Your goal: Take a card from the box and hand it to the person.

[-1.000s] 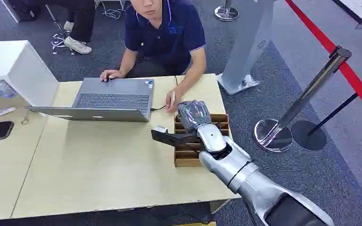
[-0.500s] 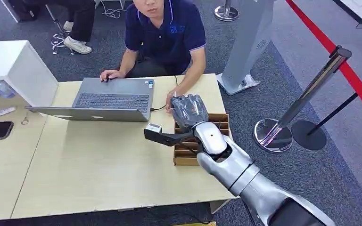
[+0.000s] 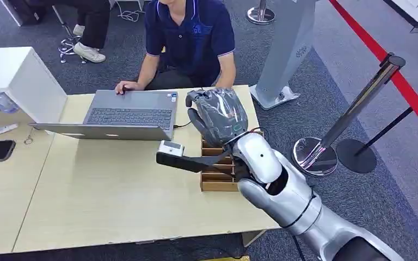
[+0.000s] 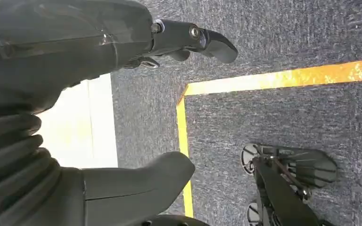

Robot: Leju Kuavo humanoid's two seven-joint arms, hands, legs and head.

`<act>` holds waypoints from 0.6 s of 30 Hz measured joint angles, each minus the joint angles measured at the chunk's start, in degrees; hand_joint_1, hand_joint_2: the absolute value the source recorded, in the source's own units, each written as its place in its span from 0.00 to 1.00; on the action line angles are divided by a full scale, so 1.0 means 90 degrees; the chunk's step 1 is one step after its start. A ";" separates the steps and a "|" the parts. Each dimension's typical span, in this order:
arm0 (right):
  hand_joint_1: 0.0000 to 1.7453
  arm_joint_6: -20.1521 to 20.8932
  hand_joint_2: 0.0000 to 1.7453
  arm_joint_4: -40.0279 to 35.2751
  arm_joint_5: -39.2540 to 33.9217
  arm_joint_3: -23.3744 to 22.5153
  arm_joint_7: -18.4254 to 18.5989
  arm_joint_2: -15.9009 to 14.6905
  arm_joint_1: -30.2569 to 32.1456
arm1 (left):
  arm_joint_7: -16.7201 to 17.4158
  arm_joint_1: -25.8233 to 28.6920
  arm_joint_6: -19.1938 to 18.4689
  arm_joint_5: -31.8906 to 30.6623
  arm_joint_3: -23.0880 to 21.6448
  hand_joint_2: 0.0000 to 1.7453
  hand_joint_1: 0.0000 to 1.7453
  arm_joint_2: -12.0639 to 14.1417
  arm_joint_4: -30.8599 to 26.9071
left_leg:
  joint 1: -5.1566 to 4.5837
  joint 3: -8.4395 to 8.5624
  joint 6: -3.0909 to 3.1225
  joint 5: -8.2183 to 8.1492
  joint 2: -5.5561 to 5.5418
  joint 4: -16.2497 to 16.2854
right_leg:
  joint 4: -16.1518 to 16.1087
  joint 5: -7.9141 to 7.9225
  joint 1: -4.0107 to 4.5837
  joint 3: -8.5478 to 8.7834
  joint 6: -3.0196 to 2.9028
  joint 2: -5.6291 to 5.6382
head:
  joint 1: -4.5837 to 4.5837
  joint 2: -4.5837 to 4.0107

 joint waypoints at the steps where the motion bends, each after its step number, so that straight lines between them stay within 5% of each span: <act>1: 1.00 -0.0029 1.00 -0.0026 0.0010 0.0000 0.0000 -0.0024 0.0000 | 0.0000 0.0000 -0.0002 -0.0007 0.0000 1.00 0.00 0.0000 0.0000 | 0.0000 0.0000 0.0000 0.0000 0.0000 0.0000 | 0.0000 0.0000 0.0000 0.0000 0.0000 0.0000 | -0.0002 0.0000; 18: 1.00 -0.1009 1.00 0.0703 0.0856 0.0000 -0.0124 -0.0172 0.0076 | -0.0039 -0.0008 -0.0027 -0.0119 -0.0002 1.00 0.00 -0.0017 0.0000 | 0.0000 -0.0005 0.0000 0.0000 -0.0002 0.0000 | 0.0000 0.0000 0.0000 0.0000 0.0000 -0.0002 | 0.0000 0.0000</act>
